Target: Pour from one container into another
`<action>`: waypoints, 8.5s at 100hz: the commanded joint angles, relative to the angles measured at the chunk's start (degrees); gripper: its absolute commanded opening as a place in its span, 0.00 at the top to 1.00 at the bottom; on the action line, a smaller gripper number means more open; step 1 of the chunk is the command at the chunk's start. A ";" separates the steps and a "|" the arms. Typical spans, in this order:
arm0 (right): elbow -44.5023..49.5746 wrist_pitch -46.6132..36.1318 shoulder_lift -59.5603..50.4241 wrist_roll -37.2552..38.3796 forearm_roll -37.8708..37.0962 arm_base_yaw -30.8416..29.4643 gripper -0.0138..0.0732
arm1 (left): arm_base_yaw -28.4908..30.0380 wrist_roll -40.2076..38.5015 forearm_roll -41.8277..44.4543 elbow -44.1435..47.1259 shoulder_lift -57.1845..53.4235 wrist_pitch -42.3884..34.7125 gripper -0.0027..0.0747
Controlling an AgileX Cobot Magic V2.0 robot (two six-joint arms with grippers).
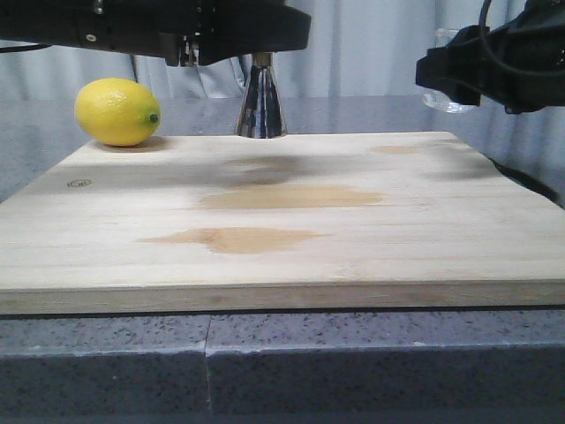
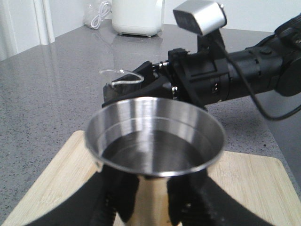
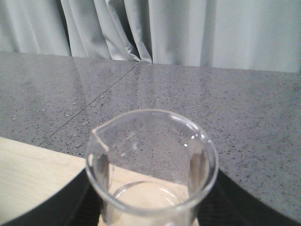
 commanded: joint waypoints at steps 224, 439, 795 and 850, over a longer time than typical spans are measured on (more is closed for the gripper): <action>-10.69 90.67 -31.91 -2.20 9.39 6.40 0.18 | -0.50 0.16 -5.24 -1.72 -2.30 5.43 0.68; -8.87 78.54 -52.04 -4.73 4.21 6.40 0.18 | -0.52 1.58 -4.50 -1.61 1.75 6.20 0.68; -8.87 82.38 -52.04 -0.95 4.77 6.40 0.33 | -0.52 -127.64 105.72 0.95 -56.61 -12.09 0.58; -8.87 82.17 -52.04 -0.95 4.77 6.40 0.92 | -0.52 -127.64 105.72 2.52 -56.61 -13.58 0.99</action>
